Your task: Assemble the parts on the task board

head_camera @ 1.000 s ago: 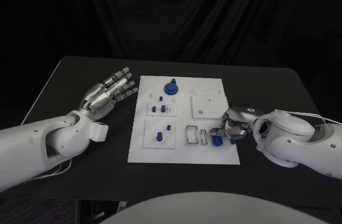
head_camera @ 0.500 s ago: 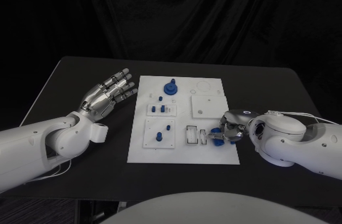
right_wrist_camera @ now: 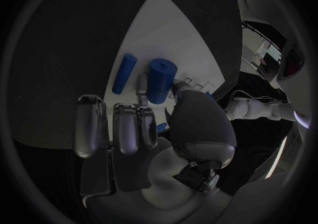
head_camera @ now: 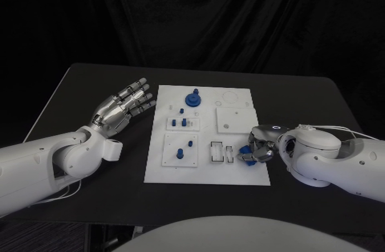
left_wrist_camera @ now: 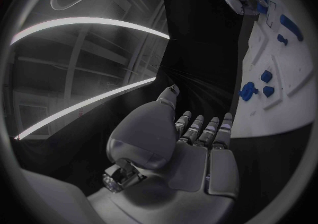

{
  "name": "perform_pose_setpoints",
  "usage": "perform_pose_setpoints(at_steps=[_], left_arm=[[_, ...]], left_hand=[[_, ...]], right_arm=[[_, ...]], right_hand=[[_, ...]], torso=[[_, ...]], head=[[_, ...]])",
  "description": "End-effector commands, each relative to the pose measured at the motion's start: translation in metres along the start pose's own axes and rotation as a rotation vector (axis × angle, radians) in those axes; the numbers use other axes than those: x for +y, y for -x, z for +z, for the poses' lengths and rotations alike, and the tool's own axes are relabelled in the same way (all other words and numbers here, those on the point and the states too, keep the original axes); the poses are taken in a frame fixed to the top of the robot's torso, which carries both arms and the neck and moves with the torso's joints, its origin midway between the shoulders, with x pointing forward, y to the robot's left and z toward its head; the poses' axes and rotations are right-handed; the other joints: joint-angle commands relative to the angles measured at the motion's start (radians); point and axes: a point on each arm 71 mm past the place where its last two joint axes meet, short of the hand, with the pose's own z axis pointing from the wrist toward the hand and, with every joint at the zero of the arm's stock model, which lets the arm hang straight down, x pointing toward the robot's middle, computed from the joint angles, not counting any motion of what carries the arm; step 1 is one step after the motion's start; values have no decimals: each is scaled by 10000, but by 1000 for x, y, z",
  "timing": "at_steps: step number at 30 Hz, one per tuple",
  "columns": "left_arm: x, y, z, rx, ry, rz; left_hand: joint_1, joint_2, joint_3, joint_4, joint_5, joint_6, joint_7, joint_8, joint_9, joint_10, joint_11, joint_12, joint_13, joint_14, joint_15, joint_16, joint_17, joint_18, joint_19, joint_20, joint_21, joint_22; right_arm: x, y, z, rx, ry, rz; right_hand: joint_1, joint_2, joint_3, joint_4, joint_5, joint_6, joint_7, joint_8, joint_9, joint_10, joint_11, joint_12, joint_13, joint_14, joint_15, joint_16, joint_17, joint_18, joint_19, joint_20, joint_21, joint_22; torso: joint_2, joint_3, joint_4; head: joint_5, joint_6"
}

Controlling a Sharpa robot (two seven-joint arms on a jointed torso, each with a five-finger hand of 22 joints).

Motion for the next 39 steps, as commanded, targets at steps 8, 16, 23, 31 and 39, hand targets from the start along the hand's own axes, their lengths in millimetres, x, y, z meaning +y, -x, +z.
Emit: perform_pose_setpoints(at_steps=[8, 16, 23, 31, 39], left_arm=[[-1, -1, -2, 84, -345, -145], [1, -2, -1, 80, -332, -143], [1, -2, 0, 105, -328, -160], [3, -2, 0, 106, -302, -179], [6, -3, -2, 96, -250, -218]], left_hand=[[-42, 94, 41, 9, 66, 8, 90, 3, 14, -14, -6, 33, 10, -10, 37, 36, 8, -185, 37, 8, 44, -9], [-51, 90, 56, 5, 68, 14, 105, 3, 15, -18, -11, 32, 10, -14, 37, 36, 7, -186, 39, 8, 44, -9], [-51, 90, 56, 5, 68, 14, 105, 3, 15, -18, -11, 32, 10, -14, 37, 36, 7, -186, 39, 8, 44, -9], [-60, 90, 69, 4, 69, 15, 118, 3, 15, -22, -13, 28, 9, -18, 39, 35, 6, -186, 43, 9, 45, -7], [-60, 90, 69, 4, 69, 15, 118, 3, 15, -22, -13, 28, 9, -18, 39, 35, 6, -186, 43, 9, 45, -7]], right_arm=[[1, 0, -7, -652, 429, 2085], [12, 13, -12, -483, 798, 3776], [24, 14, -8, -34, 1106, 4124], [33, 13, 0, 128, 1324, 4059], [38, 12, 8, 182, 1404, 3938]], right_hand=[[535, 99, 1186, -757, 2010, 86, -240, 282, 678, 1028, -220, 27, 2633, 810, -190, -130, 1371, -88, 566, -196, 197, 2140], [-244, 196, 1238, -258, 1276, 16, -206, 281, 1021, 1028, -195, 27, 2633, 804, -178, -161, 1293, -70, 545, -199, 139, 2111], [-681, 338, 1093, 93, 60, 9, -175, 241, 1264, 1028, -166, 27, 2633, 781, -155, -227, 1158, -43, 506, -177, 40, 2073], [-856, 416, 937, 252, -452, -18, -146, 183, 1401, 1028, -142, 27, 2633, 769, -137, -262, 1088, -32, 488, -161, -5, 2057], [-1083, 521, 717, 336, -900, -31, -125, 118, 1499, 1028, -122, 27, 2633, 762, -119, -283, 1040, -23, 474, -142, -43, 2044]], torso=[[8, 4, 6], [-7, 3, 5], [-22, -17, 51], [1, -22, 29], [4, -13, 5]], head=[[68, -1], [60, -1], [28, -1], [20, -1], [47, -1]])
